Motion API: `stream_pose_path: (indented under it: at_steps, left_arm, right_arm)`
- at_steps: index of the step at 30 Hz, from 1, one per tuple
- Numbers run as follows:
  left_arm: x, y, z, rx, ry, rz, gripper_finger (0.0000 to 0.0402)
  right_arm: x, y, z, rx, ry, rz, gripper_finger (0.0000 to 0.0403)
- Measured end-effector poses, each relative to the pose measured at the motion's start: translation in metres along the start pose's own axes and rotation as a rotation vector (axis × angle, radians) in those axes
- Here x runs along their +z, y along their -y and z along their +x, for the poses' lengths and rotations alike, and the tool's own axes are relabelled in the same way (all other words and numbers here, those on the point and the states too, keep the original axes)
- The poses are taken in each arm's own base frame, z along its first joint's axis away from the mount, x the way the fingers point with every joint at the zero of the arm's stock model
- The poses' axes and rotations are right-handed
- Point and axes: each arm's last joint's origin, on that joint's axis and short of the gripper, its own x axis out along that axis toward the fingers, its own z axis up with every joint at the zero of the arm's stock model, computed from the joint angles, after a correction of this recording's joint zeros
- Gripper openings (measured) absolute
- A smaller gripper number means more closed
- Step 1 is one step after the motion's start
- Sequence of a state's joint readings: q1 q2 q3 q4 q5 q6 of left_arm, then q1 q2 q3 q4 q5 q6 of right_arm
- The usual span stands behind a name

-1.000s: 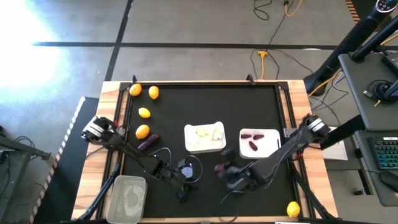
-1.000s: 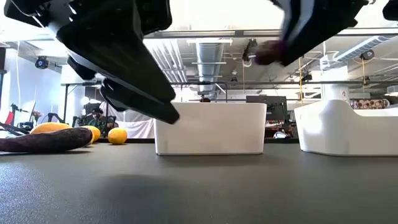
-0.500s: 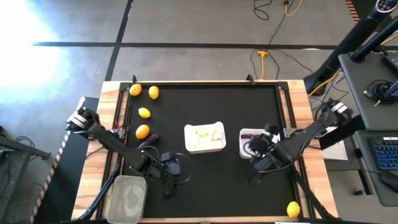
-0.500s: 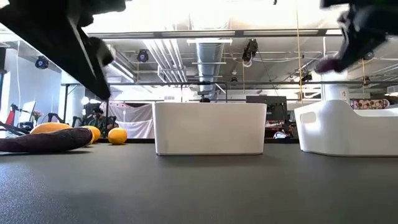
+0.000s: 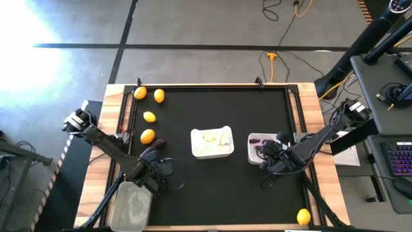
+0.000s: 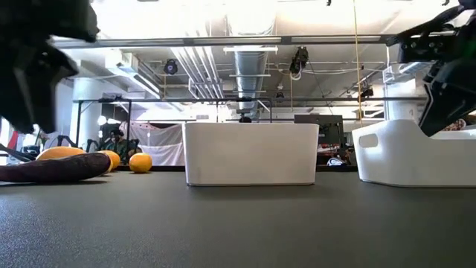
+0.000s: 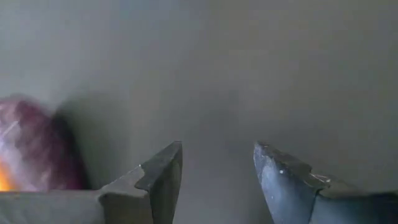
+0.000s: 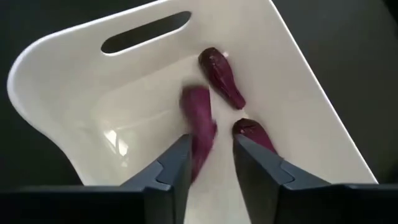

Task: Sort produce into baskets
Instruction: Put the eggplant into the right white bin

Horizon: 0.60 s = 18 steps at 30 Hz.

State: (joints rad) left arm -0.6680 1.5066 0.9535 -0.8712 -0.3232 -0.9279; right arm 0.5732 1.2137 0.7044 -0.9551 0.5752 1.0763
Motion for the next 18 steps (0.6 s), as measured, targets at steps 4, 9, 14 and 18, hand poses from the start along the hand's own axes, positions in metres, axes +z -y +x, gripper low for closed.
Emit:
stream_pose_path:
  at_steps: [4,9,14,18]
  left_arm:
    - [-0.011,-0.008,-0.002,0.109,-0.068,-0.048,0.0187]
    - [-0.023,-0.024,-0.007,0.288,-0.148,-0.090,0.0207]
    - [-0.036,-0.040,-0.001,0.447,-0.187,-0.134,0.0252]
    - [-0.045,-0.048,0.015,0.463,-0.194,-0.178,0.0286]
  right_arm:
    - [0.003,-0.001,-0.003,0.010,0.002,-0.012,0.0151]
    - [0.020,-0.009,-0.022,0.086,0.016,-0.069,0.0189]
    - [0.045,-0.018,-0.051,0.186,0.089,-0.031,0.0197]
    - [0.056,-0.029,-0.074,0.302,0.172,-0.049,0.0191]
